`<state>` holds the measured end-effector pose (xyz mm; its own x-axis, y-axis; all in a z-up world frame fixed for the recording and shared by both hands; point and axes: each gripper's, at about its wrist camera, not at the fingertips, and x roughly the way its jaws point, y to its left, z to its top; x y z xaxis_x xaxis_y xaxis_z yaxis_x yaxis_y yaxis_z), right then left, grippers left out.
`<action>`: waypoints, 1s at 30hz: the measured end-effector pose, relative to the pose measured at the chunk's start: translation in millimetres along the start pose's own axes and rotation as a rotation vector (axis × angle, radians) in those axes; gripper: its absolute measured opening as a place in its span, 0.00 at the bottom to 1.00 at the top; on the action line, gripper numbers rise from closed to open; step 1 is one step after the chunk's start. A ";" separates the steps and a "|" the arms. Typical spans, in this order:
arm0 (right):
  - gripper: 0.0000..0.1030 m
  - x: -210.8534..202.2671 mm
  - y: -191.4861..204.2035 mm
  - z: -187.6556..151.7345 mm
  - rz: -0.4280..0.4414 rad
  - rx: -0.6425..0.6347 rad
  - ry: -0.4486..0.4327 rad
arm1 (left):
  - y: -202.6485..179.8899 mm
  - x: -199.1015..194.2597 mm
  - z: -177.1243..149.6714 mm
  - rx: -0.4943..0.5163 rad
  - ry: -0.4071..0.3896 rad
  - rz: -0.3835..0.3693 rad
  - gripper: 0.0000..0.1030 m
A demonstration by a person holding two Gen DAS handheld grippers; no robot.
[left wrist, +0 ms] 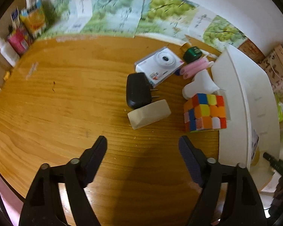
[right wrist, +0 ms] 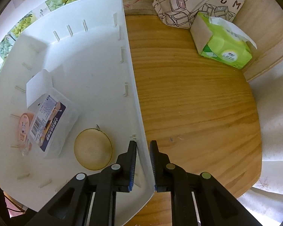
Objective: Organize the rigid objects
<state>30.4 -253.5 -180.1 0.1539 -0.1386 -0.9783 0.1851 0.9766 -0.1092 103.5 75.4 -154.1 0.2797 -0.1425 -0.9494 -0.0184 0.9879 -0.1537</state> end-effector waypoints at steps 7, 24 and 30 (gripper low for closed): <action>0.16 4.0 1.1 5.4 -0.010 0.021 0.020 | 20.9 25.7 14.9 -0.187 0.081 -0.110 0.81; 0.17 13.9 -4.2 12.2 -0.022 0.060 0.055 | 31.1 60.3 36.6 -0.388 0.198 -0.179 0.81; 0.17 16.8 -3.2 13.3 -0.023 0.060 0.061 | 26.7 60.4 43.2 -0.373 0.192 -0.220 0.66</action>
<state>45.2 -261.1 -193.8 0.0898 -0.1488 -0.9848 0.2459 0.9615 -0.1229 161.4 95.7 -203.7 0.1337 -0.3895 -0.9113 -0.3322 0.8487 -0.4115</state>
